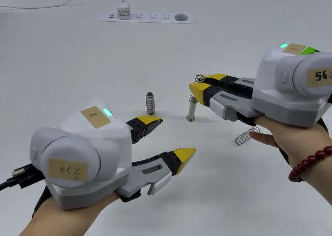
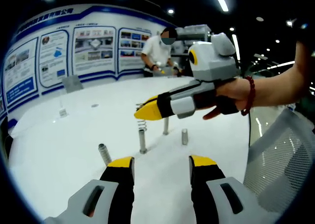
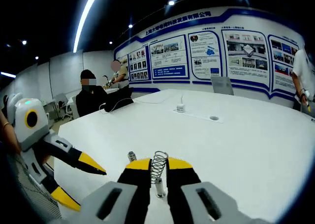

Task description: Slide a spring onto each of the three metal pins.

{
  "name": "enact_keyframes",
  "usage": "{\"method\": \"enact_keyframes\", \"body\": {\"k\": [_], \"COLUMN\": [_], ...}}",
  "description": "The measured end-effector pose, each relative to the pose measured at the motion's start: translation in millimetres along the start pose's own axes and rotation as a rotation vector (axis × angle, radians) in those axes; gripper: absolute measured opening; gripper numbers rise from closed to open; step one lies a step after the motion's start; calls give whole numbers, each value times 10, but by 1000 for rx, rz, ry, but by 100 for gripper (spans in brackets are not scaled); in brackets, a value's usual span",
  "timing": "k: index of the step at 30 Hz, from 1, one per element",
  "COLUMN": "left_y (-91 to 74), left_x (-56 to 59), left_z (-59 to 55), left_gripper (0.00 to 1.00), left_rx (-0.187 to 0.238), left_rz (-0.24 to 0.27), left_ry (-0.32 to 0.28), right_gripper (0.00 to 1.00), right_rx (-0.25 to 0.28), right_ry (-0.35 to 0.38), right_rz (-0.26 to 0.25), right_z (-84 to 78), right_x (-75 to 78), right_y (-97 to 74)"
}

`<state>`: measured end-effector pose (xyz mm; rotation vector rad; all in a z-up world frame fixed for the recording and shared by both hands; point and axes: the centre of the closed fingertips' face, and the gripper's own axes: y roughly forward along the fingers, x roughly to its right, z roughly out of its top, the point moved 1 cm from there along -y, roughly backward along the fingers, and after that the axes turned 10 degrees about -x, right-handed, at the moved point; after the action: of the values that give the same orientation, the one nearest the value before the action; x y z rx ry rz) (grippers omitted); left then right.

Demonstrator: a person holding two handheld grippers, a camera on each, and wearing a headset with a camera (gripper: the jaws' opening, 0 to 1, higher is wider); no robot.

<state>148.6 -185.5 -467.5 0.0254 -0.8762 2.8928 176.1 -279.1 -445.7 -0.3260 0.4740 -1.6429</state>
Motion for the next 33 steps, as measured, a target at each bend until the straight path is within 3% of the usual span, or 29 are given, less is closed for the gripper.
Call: {"method": "enact_keyframes", "body": {"k": [7, 12, 33], "left_y": [3, 6, 2], "left_x": [13, 16, -3], "left_z": [-9, 0, -7], "left_gripper": [48, 49, 50], "left_rx": [-4, -1, -5], "left_rz": [-7, -8, -4], "left_ry": [-3, -6, -14], "right_gripper": [12, 13, 12], "right_rx": [4, 10, -36], "right_ry": [-85, -106, -117], "right_rz": [-28, -32, -36], "right_z": [2, 15, -141], "right_x": [9, 19, -9], "right_y": [25, 32, 95]}}
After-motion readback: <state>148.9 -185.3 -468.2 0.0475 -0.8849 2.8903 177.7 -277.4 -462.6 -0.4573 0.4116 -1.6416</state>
